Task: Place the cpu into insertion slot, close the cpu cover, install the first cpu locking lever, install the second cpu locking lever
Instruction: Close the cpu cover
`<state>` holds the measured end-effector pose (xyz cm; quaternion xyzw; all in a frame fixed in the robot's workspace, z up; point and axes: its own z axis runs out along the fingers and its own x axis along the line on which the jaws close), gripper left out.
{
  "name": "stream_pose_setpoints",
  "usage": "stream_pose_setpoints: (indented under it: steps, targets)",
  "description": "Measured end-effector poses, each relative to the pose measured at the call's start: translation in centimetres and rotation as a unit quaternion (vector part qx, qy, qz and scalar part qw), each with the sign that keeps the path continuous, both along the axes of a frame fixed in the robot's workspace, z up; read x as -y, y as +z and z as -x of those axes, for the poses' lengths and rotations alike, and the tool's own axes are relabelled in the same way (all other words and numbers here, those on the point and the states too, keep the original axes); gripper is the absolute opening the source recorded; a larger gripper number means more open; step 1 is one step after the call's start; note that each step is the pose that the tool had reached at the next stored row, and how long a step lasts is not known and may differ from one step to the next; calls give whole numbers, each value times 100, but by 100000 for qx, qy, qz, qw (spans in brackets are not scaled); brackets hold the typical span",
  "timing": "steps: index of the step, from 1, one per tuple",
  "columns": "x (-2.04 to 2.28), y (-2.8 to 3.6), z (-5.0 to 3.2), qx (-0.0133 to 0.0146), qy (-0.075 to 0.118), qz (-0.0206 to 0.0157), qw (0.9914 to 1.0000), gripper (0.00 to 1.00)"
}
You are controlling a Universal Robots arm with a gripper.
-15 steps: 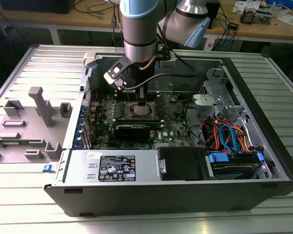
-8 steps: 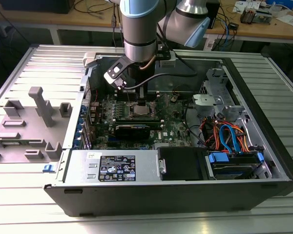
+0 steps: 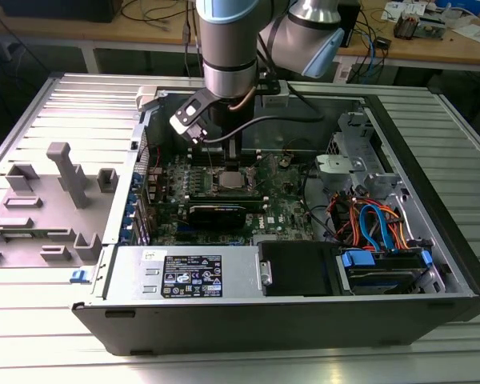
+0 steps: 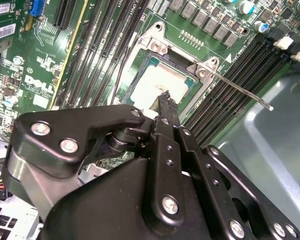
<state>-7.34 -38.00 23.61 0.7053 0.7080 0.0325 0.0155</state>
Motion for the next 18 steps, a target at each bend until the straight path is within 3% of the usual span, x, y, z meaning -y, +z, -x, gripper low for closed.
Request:
stream_pose_setpoints:
  steps: [8, 12, 18]
  targets:
    - [0, 91, 0, -1, 4, 10, 100000, 11]
    - [0, 197, 0, 0, 6, 44, 100000, 11]
    - [0, 308, 0, -1, 2, 79, 100000, 11]
